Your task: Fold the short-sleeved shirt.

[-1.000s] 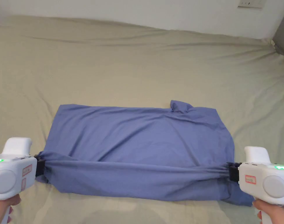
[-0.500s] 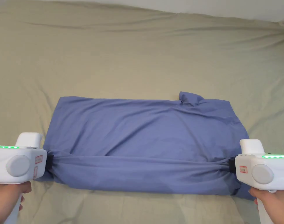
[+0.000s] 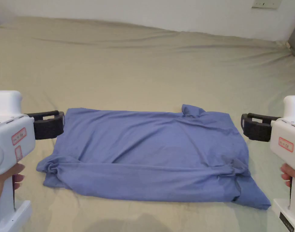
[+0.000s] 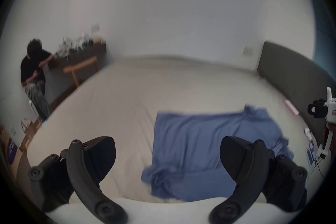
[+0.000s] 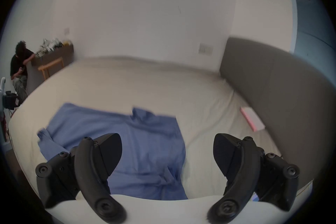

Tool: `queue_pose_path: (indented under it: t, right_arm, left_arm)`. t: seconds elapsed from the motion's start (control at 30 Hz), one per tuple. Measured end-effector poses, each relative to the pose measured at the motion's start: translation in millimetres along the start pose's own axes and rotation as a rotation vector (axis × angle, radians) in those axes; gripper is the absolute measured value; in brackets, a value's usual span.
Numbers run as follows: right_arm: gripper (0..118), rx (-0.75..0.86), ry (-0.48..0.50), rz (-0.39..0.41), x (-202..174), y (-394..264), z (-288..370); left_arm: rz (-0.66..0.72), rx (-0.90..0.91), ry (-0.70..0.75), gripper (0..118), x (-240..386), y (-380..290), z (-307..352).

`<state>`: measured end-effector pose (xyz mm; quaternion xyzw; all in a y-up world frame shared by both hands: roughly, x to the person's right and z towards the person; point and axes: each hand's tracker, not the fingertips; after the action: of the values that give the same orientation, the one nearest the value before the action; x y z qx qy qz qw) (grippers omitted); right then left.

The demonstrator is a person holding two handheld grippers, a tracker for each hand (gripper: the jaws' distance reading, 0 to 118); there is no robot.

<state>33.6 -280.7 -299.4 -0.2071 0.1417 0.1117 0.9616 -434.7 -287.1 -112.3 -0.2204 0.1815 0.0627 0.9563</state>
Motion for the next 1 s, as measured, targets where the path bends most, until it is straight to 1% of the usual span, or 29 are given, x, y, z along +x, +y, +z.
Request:
queue_pose_path:
  t: [0.13, 0.2, 0.23, 0.27, 0.3, 0.33, 0.37, 0.4, 0.43, 0.47, 0.53, 0.6, 0.73, 0.8, 0.9, 0.97, 1.0]
  right_arm:
    - [106, 0.17, 0.011, 0.021, -27.8, 37.7, 64.1]
    - [106, 0.196, 0.013, 0.04, -43.6, 49.6, 90.6]
    - [102, 0.201, 0.003, 0.051, -52.7, 52.0, 102.4]
    - [95, 0.225, 0.002, 0.059, -59.4, 51.8, 110.9]
    - [81, 0.256, 0.002, 0.072, -63.4, 50.1, 115.6]
    - [51, 0.281, 0.002, 0.083, -71.0, 48.6, 124.2]
    - [21, 0.29, -0.008, 0.094, -78.8, 46.4, 130.1]
    - [3, 0.295, -0.006, 0.102, -83.9, 44.4, 134.1]
    - [3, 0.314, -0.014, 0.114, -87.4, 40.3, 135.4]
    - [2, 0.343, -0.03, 0.123, -92.6, 37.1, 139.1]
    - [2, 0.287, -0.067, 0.203, -103.5, 36.2, 140.3]
    - [2, 0.306, -0.056, 0.183, -105.2, 31.5, 141.6]
    - [2, 0.31, -0.062, 0.178, -103.6, 30.5, 141.2]
    - [2, 0.309, -0.058, 0.174, -103.0, 31.0, 140.8]
    - [2, 0.294, -0.057, 0.187, -99.9, 28.4, 135.1]
    - [2, 0.281, -0.055, 0.192, -97.8, 22.5, 130.8]
    - [2, 0.271, -0.056, 0.195, -96.7, 18.9, 128.0]
  left_arm:
    - [-0.034, 0.213, -0.013, 113, 26.4, 36.8, 62.1]
    - [-0.044, 0.278, -0.032, 111, 40.0, 46.6, 86.2]
    - [-0.056, 0.295, -0.033, 105, 48.2, 49.7, 97.0]
    - [-0.07, 0.316, -0.028, 95, 55.7, 49.8, 105.5]
    - [-0.083, 0.33, -0.024, 80, 61.8, 49.6, 111.5]
    - [-0.094, 0.365, -0.012, 52, 69.3, 47.4, 119.7]
    - [-0.091, 0.413, 0.012, 33, 76.0, 42.2, 124.9]
    - [-0.107, 0.432, 0.025, 20, 81.3, 38.5, 127.4]
    - [-0.135, 0.445, 0.04, 15, 87.4, 35.5, 129.9]
    - [-0.151, 0.447, 0.047, 13, 91.9, 32.8, 131.3]
    - [-0.174, 0.429, 0.034, 0, 98.7, 27.5, 130.7]
    - [-0.198, 0.429, 0.043, 0, 105.1, 23.1, 130.0]
    - [-0.273, 0.407, 0.027, 0, 114.8, 20.4, 126.2]
    - [-0.282, 0.409, 0.03, 0, 116.5, 21.5, 126.8]
    - [-0.255, 0.371, 0.006, 0, 110.4, 23.2, 118.6]
    - [-0.244, 0.362, 0.021, 0, 106.9, 18.8, 109.2]
    - [-0.266, 0.345, 0.047, 0, 105.5, 13.5, 101.9]
